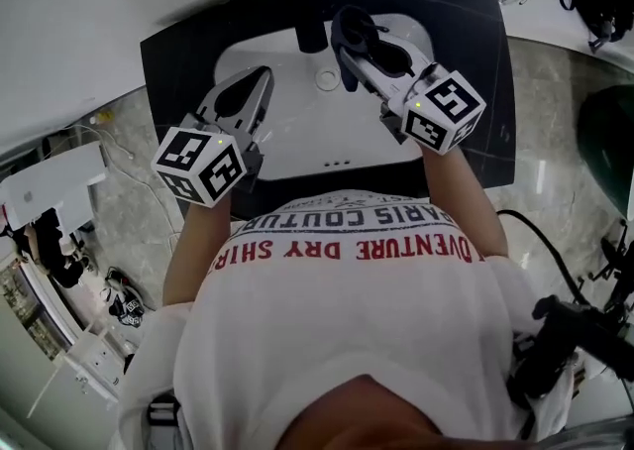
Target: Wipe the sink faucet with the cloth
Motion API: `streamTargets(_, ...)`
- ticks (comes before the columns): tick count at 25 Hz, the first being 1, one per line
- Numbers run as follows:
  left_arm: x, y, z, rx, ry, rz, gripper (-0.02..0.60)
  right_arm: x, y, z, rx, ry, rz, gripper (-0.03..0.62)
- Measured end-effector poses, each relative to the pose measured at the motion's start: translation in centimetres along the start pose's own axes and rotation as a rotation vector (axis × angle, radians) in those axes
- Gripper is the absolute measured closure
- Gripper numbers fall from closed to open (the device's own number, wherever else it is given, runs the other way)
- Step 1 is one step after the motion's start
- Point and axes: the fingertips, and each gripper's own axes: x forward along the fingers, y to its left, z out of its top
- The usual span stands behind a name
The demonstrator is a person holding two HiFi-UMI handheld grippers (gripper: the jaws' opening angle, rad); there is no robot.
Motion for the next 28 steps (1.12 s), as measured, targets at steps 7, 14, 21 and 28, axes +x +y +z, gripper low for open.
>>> streamTargets(7,0.6,-0.6,0.2,-0.026,-0.035,0.065,0.581,1.0,0.4,-0.5,0.012,0.011,0.075,0.517)
streamTargets(14,2.1,-0.3,-0.1,-0.028,-0.001,0.038,0.581,2.9,-1.6,0.1,0.019,0.002,0.060,0.517)
streamTargets(21,2.7,0.2,0.4,-0.026,0.020,-0.004,0.581,6.1,-4.2,2.5,-0.033,-0.013,0.008,0.517)
streamTargets(28,2.4,0.0,0.0,-0.022,0.044,-0.032,0.581,7.6,-5.2,5.7,-0.069,-0.056,-0.012,0.517)
